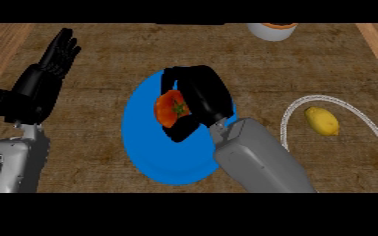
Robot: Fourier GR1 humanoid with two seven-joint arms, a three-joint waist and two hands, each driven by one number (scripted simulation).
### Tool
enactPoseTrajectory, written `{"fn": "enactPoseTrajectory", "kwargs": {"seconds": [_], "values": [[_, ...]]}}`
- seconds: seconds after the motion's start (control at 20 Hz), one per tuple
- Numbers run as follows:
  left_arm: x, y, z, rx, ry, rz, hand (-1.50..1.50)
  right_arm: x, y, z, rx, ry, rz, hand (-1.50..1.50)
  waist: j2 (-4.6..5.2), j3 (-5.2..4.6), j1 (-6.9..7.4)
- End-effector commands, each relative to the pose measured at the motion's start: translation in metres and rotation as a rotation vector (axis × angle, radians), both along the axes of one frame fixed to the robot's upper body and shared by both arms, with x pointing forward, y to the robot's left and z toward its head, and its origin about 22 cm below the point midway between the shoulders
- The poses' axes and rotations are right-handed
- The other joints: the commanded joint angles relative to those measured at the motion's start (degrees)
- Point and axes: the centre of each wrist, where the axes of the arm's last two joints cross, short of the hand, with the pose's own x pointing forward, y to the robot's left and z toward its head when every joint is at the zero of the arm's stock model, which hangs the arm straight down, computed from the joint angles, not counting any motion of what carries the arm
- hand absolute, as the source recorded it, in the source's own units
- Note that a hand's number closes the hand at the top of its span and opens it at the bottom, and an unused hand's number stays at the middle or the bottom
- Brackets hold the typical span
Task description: Pick the tomato from the placemat and place it in the plate
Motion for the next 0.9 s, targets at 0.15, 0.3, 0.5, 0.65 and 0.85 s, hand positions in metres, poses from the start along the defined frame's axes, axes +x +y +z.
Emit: {"fn": "enactPoseTrajectory", "kwargs": {"seconds": [0.15, 0.3, 0.5, 0.65, 0.85], "values": [[-0.009, -0.010, 0.006, 0.000, 0.004, 0.000, 0.00, 0.016, 0.031, -0.031, -0.014, 0.081, -0.046, 1.50, -0.08, 0.03, 0.54], [-0.001, -0.004, -0.007, -0.006, -0.011, -0.025, 0.00, 0.022, 0.035, -0.054, 0.010, 0.137, -0.104, -1.50, 0.16, 0.01, 0.88], [0.010, -0.021, 0.004, -0.003, -0.019, -0.050, 0.00, 0.026, 0.045, -0.054, 0.083, 0.179, -0.022, -1.50, 0.36, 0.04, 1.76], [0.001, -0.017, -0.006, -0.002, 0.002, -0.035, 0.00, 0.027, 0.042, -0.059, 0.210, 0.166, -0.018, -1.50, 0.31, 0.05, 2.05], [-0.001, -0.019, -0.003, -0.008, -0.004, -0.041, 0.00, 0.034, 0.041, -0.049, 0.385, 0.118, -0.068, -1.50, 0.32, 0.07, 2.12]]}}
